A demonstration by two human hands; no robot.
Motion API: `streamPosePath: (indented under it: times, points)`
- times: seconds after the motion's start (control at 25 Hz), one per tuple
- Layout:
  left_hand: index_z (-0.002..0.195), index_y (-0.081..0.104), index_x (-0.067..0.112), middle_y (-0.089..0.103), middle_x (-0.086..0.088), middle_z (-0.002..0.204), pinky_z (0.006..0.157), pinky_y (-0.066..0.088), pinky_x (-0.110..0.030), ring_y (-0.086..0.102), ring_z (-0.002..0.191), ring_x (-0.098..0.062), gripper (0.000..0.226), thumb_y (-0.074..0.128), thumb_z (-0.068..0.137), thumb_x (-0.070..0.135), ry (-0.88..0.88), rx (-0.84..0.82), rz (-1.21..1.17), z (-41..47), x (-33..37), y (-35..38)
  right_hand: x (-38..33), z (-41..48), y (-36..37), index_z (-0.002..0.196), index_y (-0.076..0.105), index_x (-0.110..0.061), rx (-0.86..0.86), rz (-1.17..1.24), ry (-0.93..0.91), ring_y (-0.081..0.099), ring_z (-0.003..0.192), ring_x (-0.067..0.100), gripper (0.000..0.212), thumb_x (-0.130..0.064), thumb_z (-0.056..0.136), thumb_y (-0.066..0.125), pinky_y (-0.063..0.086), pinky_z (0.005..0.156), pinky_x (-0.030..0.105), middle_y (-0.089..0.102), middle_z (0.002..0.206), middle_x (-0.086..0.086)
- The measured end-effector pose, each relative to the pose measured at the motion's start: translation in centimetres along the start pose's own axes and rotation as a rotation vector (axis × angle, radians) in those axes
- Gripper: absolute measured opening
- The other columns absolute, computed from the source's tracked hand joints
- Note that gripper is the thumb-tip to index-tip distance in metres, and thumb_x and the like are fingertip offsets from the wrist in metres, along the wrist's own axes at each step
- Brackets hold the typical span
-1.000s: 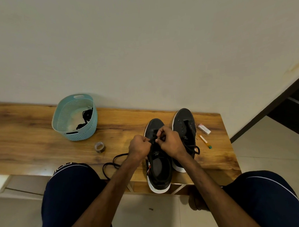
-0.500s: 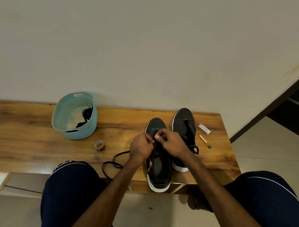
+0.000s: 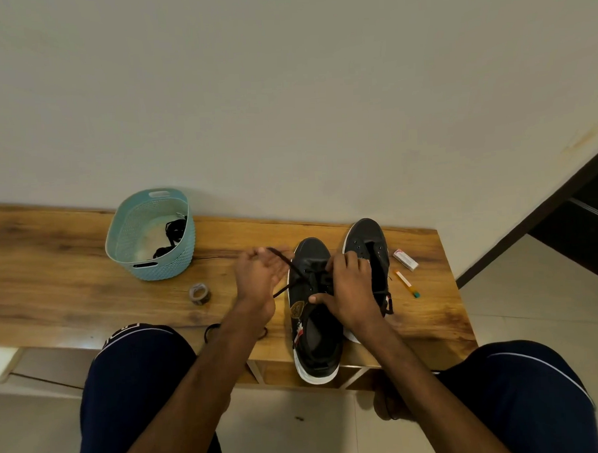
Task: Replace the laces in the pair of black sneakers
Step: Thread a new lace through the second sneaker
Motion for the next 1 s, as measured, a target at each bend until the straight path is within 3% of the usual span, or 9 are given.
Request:
streamPosePath:
  times: [0.12,0.28,0.4,0.52,0.72,0.8,0.84,0.96,1.0]
  points:
    - [0.097,0.052,0.012,0.053,0.0,0.07,0.054,0.049,-0.023,0.05,0.056,-0.011,0.016,0.039,0.105,0.014,0.098,0.049,-0.133,0.9,2.2,-0.7,0.2,-0.9,-0.1,0.123,0.048,-0.019,0.066,-0.162,0.018,0.04,0.121,0.021,0.069,-0.064,0.076,0.07,0.031,0.113,0.041,0.046,0.126,0.002]
    - [0.106,0.057,0.02,0.062,0.005,0.089,0.062,0.05,-0.03,0.059,0.077,-0.013,0.025,0.053,0.098,0.044,0.335,-0.235,1.36,1.0,-1.0,-0.2,1.0,-1.8,-0.1,0.099,0.058,-0.024,-0.063,-0.204,0.038,0.049,0.115,0.019,0.056,-0.077,0.085,0.044,0.018,0.115,0.049,0.062,0.107,-0.005]
    - [0.104,0.063,0.018,0.063,0.001,0.096,0.067,0.044,-0.028,0.059,0.082,-0.013,0.022,0.051,0.1,0.037,0.288,-0.31,1.715,0.3,-3.7,0.1,0.5,-2.6,-0.2,0.106,0.057,-0.025,-0.11,-0.286,-0.019,0.049,0.118,0.02,0.057,-0.076,0.088,0.041,0.01,0.116,0.057,0.065,0.11,-0.005]
    - [0.083,0.065,0.022,0.067,0.006,0.087,0.065,0.045,-0.025,0.057,0.075,-0.006,0.024,0.05,0.101,0.028,0.327,-0.296,1.466,0.5,-1.5,0.8,0.1,-2.8,-0.1,0.114,0.057,-0.025,-0.109,-0.301,-0.038,0.05,0.121,0.021,0.043,-0.061,0.094,0.046,0.008,0.115,0.057,0.065,0.115,-0.005]
    - [0.089,0.055,0.011,0.053,0.008,0.064,0.04,0.026,-0.017,0.035,0.049,-0.006,0.027,0.036,0.106,0.02,0.193,-0.317,0.055,-1.3,4.6,1.2,-0.3,-3.1,0.4,0.115,0.059,-0.023,-0.088,-0.294,-0.002,0.055,0.117,0.021,0.036,-0.053,0.097,0.049,0.007,0.117,0.058,0.066,0.113,-0.004]
    - [0.081,0.048,0.02,0.044,0.006,0.062,0.038,0.026,-0.018,0.033,0.046,-0.006,0.029,0.036,0.106,0.029,0.112,-0.316,-0.095,-1.4,5.3,0.7,-0.3,-3.0,0.5,0.114,0.059,-0.022,-0.09,-0.282,0.015,0.056,0.116,0.021,0.036,-0.052,0.097,0.051,0.007,0.117,0.061,0.066,0.113,-0.003]
    - [0.081,0.048,0.02,0.044,0.005,0.064,0.042,0.031,-0.021,0.038,0.05,-0.009,0.029,0.038,0.105,0.034,0.147,-0.283,0.136,-1.2,4.9,0.4,-0.3,-2.9,0.5,0.114,0.059,-0.022,-0.096,-0.279,0.025,0.056,0.116,0.022,0.036,-0.052,0.096,0.051,0.007,0.117,0.061,0.066,0.114,-0.003]
    - [0.101,0.05,0.018,0.059,0.003,0.083,0.059,0.043,-0.031,0.057,0.072,-0.016,0.032,0.052,0.096,0.05,0.423,-0.319,1.448,-0.6,0.3,-0.4,-0.5,-3.0,0.7,0.114,0.059,-0.02,-0.112,-0.279,0.033,0.056,0.116,0.022,0.036,-0.051,0.097,0.052,0.006,0.116,0.062,0.065,0.114,-0.002]
    - [0.11,0.049,0.017,0.063,0.001,0.091,0.062,0.043,-0.031,0.061,0.08,-0.018,0.038,0.053,0.095,0.052,0.389,-0.372,1.64,-0.5,-1.5,-0.7,-0.5,-3.0,0.7,0.114,0.059,-0.02,-0.107,-0.277,0.035,0.056,0.116,0.022,0.035,-0.05,0.097,0.052,0.006,0.116,0.062,0.065,0.114,-0.002]
Point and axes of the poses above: each hand's wrist, its own z-axis towards the middle knuckle, its own y-axis out of the palm, x = y × z, the point moved 4 cm from there along z, towards the middle knuckle
